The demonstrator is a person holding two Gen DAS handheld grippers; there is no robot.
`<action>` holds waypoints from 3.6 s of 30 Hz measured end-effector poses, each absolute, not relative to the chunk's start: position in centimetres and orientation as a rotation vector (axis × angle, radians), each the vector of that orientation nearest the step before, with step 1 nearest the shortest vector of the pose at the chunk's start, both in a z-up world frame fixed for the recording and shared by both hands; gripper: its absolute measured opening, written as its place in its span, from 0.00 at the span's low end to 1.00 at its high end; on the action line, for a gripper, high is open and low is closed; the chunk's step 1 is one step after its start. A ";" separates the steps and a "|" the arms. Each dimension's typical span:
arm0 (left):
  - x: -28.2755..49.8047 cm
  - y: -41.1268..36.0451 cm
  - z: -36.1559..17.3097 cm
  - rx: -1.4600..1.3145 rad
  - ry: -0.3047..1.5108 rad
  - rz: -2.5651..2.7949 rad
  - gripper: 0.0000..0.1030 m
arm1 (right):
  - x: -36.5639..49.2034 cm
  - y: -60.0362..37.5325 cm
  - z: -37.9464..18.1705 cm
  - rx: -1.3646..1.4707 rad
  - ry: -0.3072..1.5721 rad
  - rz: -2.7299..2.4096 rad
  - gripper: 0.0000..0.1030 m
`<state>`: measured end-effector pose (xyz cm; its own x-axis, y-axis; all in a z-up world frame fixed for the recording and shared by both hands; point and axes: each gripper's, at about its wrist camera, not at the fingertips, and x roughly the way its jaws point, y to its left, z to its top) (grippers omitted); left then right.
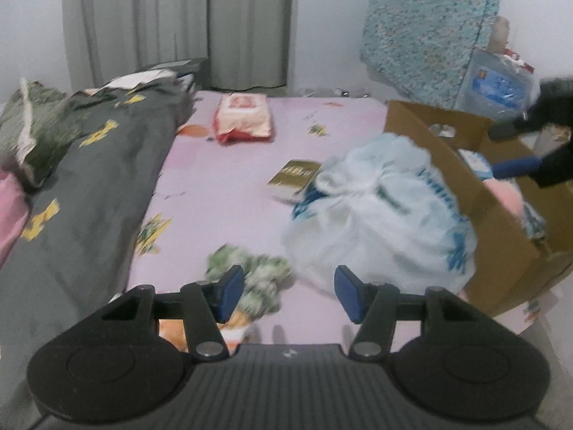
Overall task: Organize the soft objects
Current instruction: 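Move the right gripper to the orange-white striped cloth and grasp it, then carry the striped cloth into the cardboard box and release it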
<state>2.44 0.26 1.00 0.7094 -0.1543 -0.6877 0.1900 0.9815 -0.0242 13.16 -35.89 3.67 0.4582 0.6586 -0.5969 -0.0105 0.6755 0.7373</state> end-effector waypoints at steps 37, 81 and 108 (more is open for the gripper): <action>4.1 10.4 -5.2 -0.331 0.919 -0.052 0.54 | 19.6 -1.0 -6.3 0.175 1.386 0.885 0.45; 10.6 -27.5 -0.2 0.110 1.081 -0.851 0.54 | 12.2 -48.0 -1.6 0.650 1.212 0.291 0.43; 8.8 -15.8 5.6 0.105 0.798 -0.660 0.58 | 15.5 -44.8 -3.4 0.604 1.195 0.266 0.28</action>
<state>8.81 -15.81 5.58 0.5106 -0.5094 -0.6927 0.5855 0.7959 -0.1537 15.46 -44.83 -3.44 0.3603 0.4987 -0.7883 0.1176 0.8141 0.5687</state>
